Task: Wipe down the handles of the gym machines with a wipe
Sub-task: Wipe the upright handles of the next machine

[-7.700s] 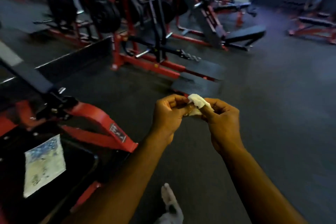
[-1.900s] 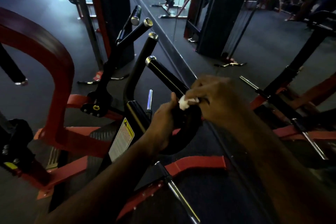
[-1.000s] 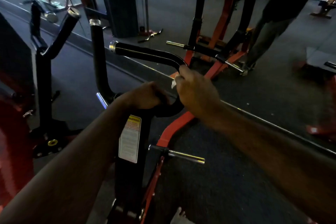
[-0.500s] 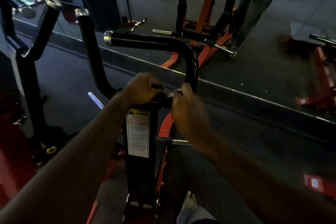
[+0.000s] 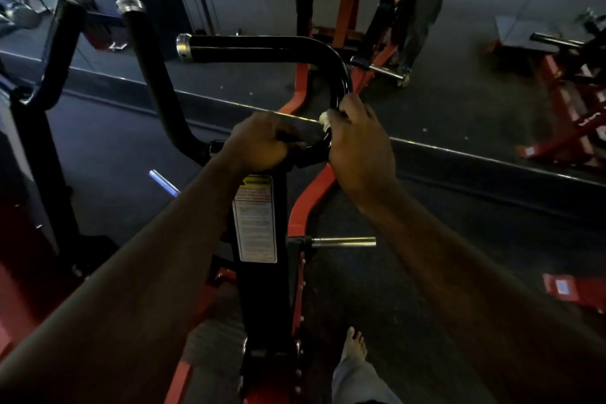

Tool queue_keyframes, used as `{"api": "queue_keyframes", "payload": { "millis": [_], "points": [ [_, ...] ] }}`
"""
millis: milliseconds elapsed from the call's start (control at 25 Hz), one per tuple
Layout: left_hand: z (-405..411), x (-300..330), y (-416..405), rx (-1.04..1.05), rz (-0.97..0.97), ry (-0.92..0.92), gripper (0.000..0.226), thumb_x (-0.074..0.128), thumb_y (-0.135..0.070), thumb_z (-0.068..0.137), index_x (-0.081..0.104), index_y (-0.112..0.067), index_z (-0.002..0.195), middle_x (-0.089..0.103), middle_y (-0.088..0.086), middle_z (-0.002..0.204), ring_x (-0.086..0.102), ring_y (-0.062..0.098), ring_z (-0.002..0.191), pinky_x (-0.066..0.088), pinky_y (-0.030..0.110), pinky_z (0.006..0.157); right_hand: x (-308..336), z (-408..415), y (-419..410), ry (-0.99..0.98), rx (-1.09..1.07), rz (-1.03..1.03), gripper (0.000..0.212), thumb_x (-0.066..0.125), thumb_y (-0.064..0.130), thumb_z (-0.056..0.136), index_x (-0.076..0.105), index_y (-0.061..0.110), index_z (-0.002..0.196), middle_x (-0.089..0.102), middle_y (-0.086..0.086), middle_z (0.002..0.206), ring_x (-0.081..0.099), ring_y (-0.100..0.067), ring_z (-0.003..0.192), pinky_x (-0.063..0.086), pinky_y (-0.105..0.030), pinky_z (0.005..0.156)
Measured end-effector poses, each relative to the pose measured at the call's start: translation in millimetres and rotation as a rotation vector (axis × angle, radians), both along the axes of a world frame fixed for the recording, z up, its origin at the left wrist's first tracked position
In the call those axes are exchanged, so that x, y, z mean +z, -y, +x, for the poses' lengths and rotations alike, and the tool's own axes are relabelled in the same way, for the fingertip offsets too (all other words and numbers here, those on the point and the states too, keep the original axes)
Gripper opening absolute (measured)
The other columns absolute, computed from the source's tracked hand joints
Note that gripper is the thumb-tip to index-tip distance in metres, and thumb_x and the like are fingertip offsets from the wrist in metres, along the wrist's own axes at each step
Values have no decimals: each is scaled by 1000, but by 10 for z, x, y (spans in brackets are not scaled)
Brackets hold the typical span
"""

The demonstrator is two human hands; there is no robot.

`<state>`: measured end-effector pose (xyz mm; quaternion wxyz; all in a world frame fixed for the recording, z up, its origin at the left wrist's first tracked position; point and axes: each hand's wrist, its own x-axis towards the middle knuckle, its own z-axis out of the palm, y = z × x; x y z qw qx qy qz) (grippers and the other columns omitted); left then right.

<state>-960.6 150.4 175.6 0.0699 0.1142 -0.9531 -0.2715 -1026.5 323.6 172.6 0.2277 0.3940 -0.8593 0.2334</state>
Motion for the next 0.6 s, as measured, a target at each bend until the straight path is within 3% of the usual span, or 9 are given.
{"api": "queue_keyframes", "payload": {
  "millis": [80, 200, 280, 360, 480, 600],
  "points": [
    [10, 5, -35, 6, -79, 12, 6, 69, -37, 88, 74, -34, 91, 70, -12, 86, 64, 3, 75, 49, 23, 64, -144, 135, 84, 23, -22, -36, 14, 56, 9, 95, 66, 0, 96, 59, -15, 109, 58, -28, 95, 45, -28, 65],
    [28, -16, -28, -15, -98, -15, 15, 67, -37, 89, 75, -24, 86, 69, -11, 81, 63, 4, 71, 53, 32, 68, -457, 487, 102, 174, 135, -132, 18, 52, 13, 98, 67, 3, 97, 60, -10, 102, 58, -19, 88, 49, -28, 70],
    [35, -24, -10, -12, -88, -8, 12, 68, -36, 89, 76, -27, 90, 71, -11, 86, 65, 5, 74, 56, 35, 70, -381, 369, -21, 146, 169, -163, 18, 52, 20, 100, 66, 13, 91, 59, -1, 92, 55, -11, 80, 46, -29, 67],
    [24, -32, 8, 2, -88, 6, 13, 68, -35, 88, 76, -32, 97, 73, -10, 97, 68, 9, 85, 56, 38, 77, -174, 0, -137, -15, 67, -202, 20, 51, 23, 99, 64, 17, 85, 56, 7, 82, 48, -4, 70, 43, -29, 64],
    [5, -35, 21, -3, -105, -2, 15, 67, -28, 88, 76, -29, 100, 73, -6, 107, 67, 15, 95, 54, 41, 85, 169, -459, -146, -140, -15, -324, 19, 56, 10, 92, 73, 1, 91, 64, -8, 86, 60, -18, 74, 48, -28, 64],
    [-14, -32, 11, 29, -117, -3, 14, 66, -27, 86, 77, -26, 95, 74, -4, 100, 68, 15, 89, 55, 40, 82, -119, -253, -27, 98, -39, -586, 20, 63, -6, 80, 74, 2, 94, 71, -10, 90, 65, -12, 81, 50, -16, 74]
  ]
}}
